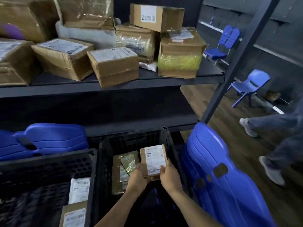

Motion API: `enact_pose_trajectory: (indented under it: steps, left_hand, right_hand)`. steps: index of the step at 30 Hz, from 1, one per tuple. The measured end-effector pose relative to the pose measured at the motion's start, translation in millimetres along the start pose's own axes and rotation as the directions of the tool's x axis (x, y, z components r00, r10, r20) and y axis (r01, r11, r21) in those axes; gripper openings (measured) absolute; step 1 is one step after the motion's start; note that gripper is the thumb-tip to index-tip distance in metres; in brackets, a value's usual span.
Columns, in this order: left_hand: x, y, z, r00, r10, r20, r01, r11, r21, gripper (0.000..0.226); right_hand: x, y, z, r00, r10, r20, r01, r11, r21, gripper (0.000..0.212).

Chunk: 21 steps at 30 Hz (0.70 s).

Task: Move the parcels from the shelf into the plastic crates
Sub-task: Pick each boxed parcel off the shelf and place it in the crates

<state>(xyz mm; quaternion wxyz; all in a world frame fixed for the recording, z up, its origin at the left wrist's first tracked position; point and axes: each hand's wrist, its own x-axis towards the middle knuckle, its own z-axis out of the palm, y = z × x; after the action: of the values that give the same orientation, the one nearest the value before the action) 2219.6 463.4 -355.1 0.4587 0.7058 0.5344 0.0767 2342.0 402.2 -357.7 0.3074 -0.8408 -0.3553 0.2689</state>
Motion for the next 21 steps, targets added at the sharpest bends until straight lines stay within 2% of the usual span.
enact_pose_trajectory:
  steps: [9,15,21]
  left_hand:
    - [61.4,-38.6,38.9,0.999,-0.006,-0.046,0.010,0.997,0.080,0.066]
    - [83.6,-46.2,58.8,0.997,0.003,-0.076,0.007,0.991,0.131,0.045]
    - [102.0,-61.3,83.0,0.993,-0.108,-0.046,0.114,0.981,0.154,0.068]
  right_hand:
    - [43.7,36.5,39.1,0.999,0.034,-0.023,-0.034,0.999,0.002,0.042]
    - [75.2,62.5,68.4,0.998,0.068,-0.019,-0.067,0.998,0.020,0.036]
    - [97.8,78.6,93.0,0.994,0.112,0.016,-0.113,0.992,0.063,0.044]
